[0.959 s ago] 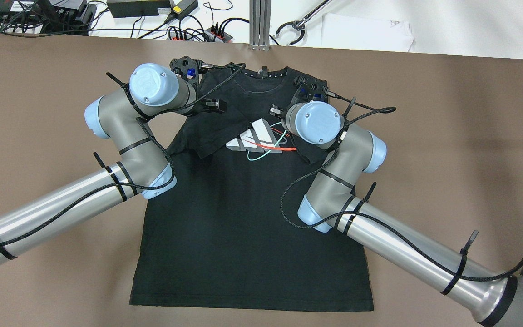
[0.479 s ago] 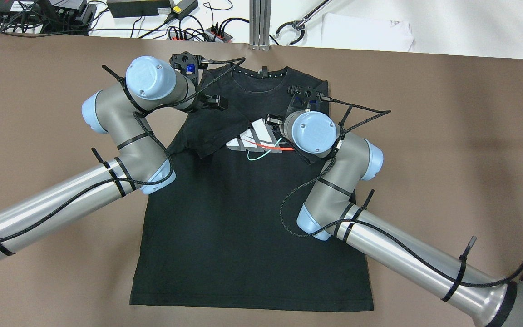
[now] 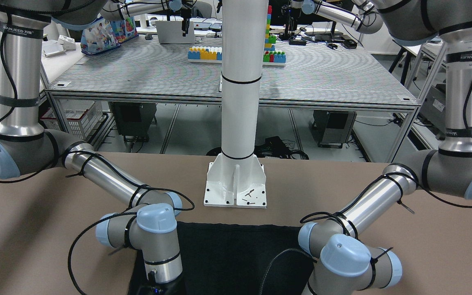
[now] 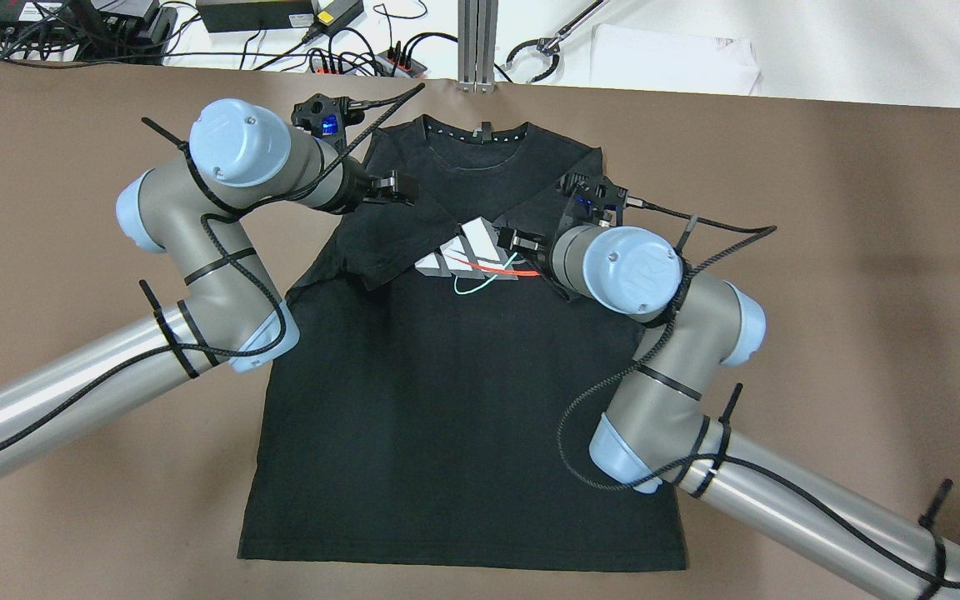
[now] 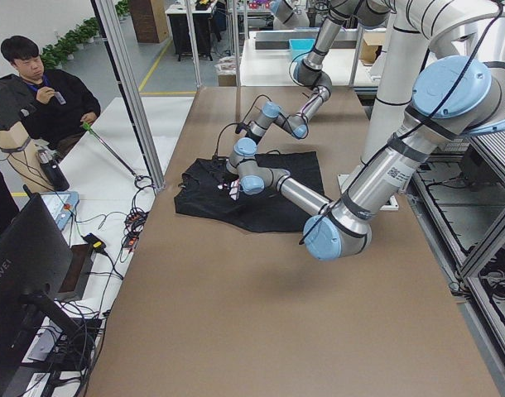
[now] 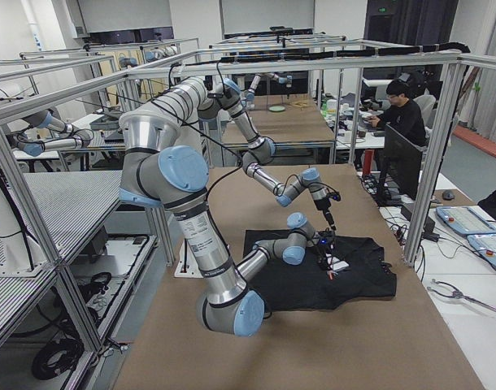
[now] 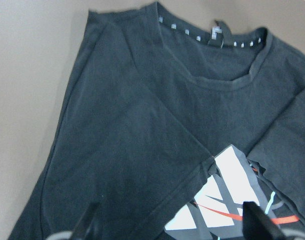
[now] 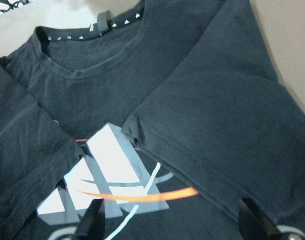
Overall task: Fold clothes
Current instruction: 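Withdraw both grippers toward the hem nearest the robot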
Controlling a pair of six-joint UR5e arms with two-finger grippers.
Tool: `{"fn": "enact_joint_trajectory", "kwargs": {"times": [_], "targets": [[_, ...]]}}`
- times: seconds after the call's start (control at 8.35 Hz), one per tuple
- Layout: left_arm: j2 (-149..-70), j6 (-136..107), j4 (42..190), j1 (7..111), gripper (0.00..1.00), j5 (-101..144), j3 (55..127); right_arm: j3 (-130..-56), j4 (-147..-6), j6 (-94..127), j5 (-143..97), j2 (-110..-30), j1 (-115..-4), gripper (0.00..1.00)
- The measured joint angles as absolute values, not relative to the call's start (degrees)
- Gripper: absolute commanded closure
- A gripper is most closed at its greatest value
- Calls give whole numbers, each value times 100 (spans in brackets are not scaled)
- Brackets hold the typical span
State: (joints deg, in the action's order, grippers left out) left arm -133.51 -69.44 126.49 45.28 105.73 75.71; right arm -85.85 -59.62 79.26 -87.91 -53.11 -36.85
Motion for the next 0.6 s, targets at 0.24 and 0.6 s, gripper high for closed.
{"fn": "enact_joint_trajectory", "kwargs": {"times": [0.24, 0.6], "targets": [[-12567, -7919, 12649, 4153, 0, 10526, 8639, -10023, -6254, 8841, -8934, -6226, -3347, 6], [-11118, -9026, 12646, 3319, 0, 10104, 10415, -11203, -6249, 10090, -8938, -7295, -2739, 6]]}}
